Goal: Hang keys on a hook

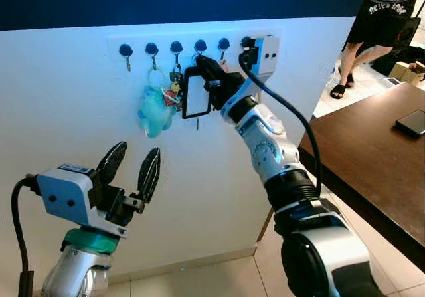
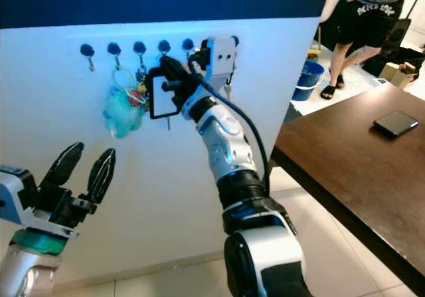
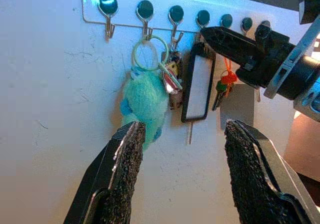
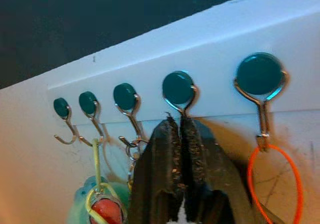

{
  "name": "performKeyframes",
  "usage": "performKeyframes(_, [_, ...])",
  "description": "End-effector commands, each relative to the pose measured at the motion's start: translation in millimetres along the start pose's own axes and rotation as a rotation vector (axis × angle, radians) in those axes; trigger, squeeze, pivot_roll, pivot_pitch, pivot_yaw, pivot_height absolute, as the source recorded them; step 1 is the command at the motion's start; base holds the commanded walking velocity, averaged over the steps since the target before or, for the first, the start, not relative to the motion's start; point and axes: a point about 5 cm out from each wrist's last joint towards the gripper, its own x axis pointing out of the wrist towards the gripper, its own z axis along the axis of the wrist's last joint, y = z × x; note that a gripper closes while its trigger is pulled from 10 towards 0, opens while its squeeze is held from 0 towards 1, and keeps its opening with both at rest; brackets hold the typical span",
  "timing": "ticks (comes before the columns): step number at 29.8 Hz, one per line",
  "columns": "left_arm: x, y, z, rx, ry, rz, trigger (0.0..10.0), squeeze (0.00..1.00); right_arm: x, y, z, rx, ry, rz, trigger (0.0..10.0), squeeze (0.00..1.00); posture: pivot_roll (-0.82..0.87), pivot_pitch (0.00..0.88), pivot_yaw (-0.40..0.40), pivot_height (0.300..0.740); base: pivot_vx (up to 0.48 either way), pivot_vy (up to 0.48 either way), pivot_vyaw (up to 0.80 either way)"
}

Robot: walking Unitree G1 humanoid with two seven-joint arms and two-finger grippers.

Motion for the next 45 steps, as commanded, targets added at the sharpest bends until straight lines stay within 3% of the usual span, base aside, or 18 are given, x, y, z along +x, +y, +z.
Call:
performKeyframes(1, [-2.6,-1.8,0.2,-0.009,0.011,-0.011,10.0,0.0,1.8,0.7,-3.5,0.005,0.029,-0.002,10.0,1.0,-0.19,0.091,0.064,0.74,0.0,0.0,0.0])
performKeyframes(7, [-2.2,-2.2,0.3,-0.01,0.017,-0.01,10.0,0.0,2.1,0.9,-3.5,-0.002,0.032,0.002,10.0,0.99,-0.19,0.093,0.063,0.74,0.0,0.0,0.0])
performKeyframes(8, [-2.0,-1.7,0.5,-0.01,0.017,-0.007,10.0,0.0,2.4,1.7,-3.4,-0.006,0.032,0.008,10.0,0.0,-0.19,0.093,0.063,0.74,0.0,0.0,0.0])
performKeyframes(16, [-1.4,-0.1,1.9,-0.016,0.018,0.003,10.0,0.0,3.1,9.6,-2.9,-0.028,0.021,0.073,10.0,0.0,-0.19,0.093,0.063,0.74,0.0,0.0,0.0])
performKeyframes(20, [-1.7,0.2,3.0,-0.03,0.018,0.003,10.0,0.0,0.0,25.9,0.4,-0.054,-0.036,0.203,10.0,0.0,-0.19,0.093,0.063,0.74,0.0,0.0,0.0])
performKeyframes(27, [-2.0,-0.3,2.7,-0.042,0.021,-0.003,10.0,0.0,-7.3,27.0,-2.1,-0.088,-0.076,0.187,10.0,0.0,-0.19,0.092,0.061,0.74,0.0,0.0,0.0])
performKeyframes(31, [-1.5,-1.6,2.5,-0.052,0.022,-0.011,10.0,0.0,-19.3,28.5,-3.7,-0.181,-0.139,0.165,10.0,0.0,-0.19,0.086,0.065,0.74,0.0,0.0,0.0])
performKeyframes(35, [-0.2,-1.7,2.2,-0.055,0.021,-0.014,10.0,0.0,-24.8,27.5,-3.9,-0.219,-0.16,0.139,10.0,0.0,-0.19,0.082,0.067,0.74,0.0,0.0,0.0])
performKeyframes(45, [0.8,1.1,0.2,-0.049,0.023,0.001,10.0,0.0,-31.9,30.0,-4.5,-0.281,-0.193,0.145,10.0,0.0,-0.19,0.077,0.073,0.74,0.0,0.0,0.0])
